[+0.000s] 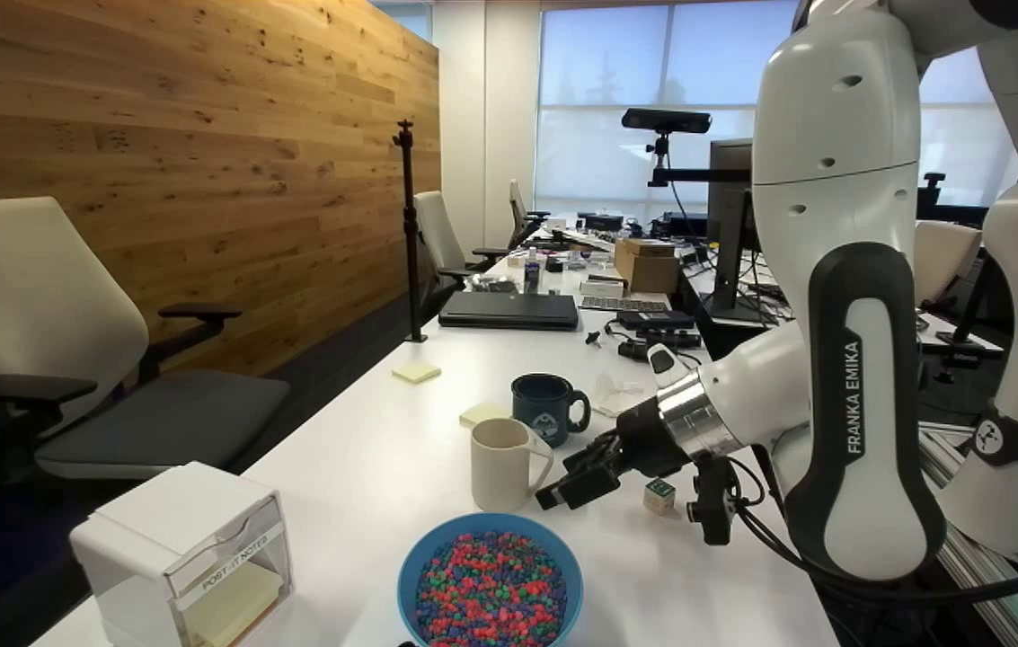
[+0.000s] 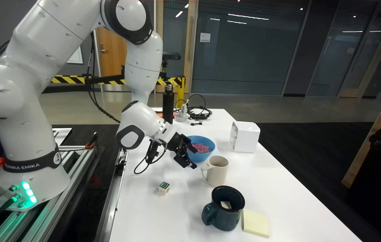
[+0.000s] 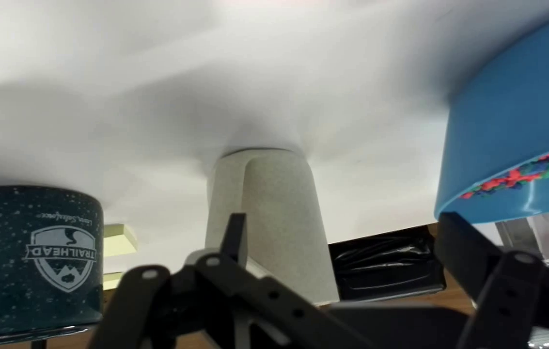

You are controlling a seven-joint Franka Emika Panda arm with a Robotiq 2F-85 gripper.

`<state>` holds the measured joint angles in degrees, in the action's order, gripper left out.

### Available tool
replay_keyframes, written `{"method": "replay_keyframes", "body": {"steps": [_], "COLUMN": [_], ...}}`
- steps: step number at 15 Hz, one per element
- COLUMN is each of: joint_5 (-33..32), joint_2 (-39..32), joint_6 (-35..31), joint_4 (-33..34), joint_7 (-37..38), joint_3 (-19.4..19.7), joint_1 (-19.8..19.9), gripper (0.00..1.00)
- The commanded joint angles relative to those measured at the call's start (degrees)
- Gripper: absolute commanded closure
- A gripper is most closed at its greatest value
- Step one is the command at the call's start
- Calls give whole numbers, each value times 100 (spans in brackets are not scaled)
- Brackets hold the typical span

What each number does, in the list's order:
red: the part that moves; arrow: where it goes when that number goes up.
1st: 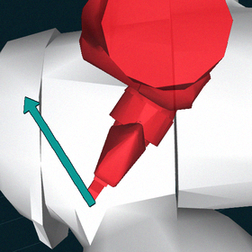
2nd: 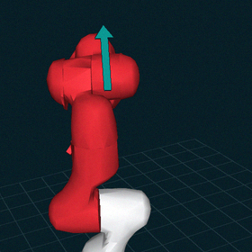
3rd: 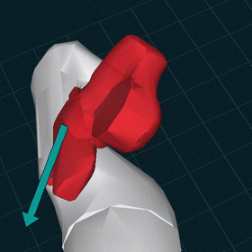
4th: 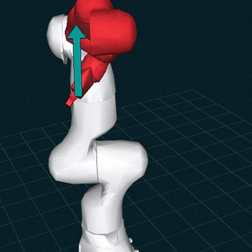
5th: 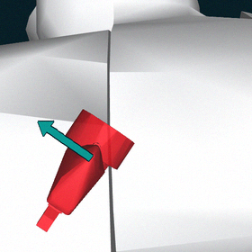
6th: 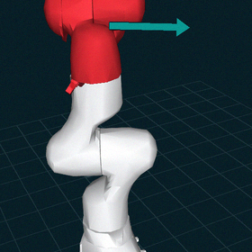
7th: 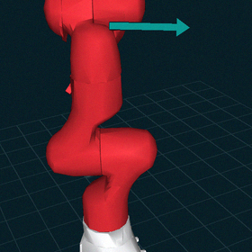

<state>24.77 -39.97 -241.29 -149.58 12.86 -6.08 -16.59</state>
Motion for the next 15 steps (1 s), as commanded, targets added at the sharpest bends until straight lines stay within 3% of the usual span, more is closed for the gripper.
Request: {"method": "replay_keyframes", "body": {"steps": [1, 6, 9, 13, 14, 15], "joint_5": [481, 715, 334, 346, 478, 485], "joint_2": [12, -25, 119, 107, 49, 50], "joint_6": [-125, -240, -64, -80, -81, -80], "joint_4": [-17, 50, 154, 233, 268, 279], "joint_7": [-108, 44, 240, 270, -112, -101], "joint_3": [-98, -165, 328, 586, 158, 192], "joint_1": [-9, 4, -443, -748, -304, -355], "gripper": [0, 0, 0, 0, 0, 0]}}
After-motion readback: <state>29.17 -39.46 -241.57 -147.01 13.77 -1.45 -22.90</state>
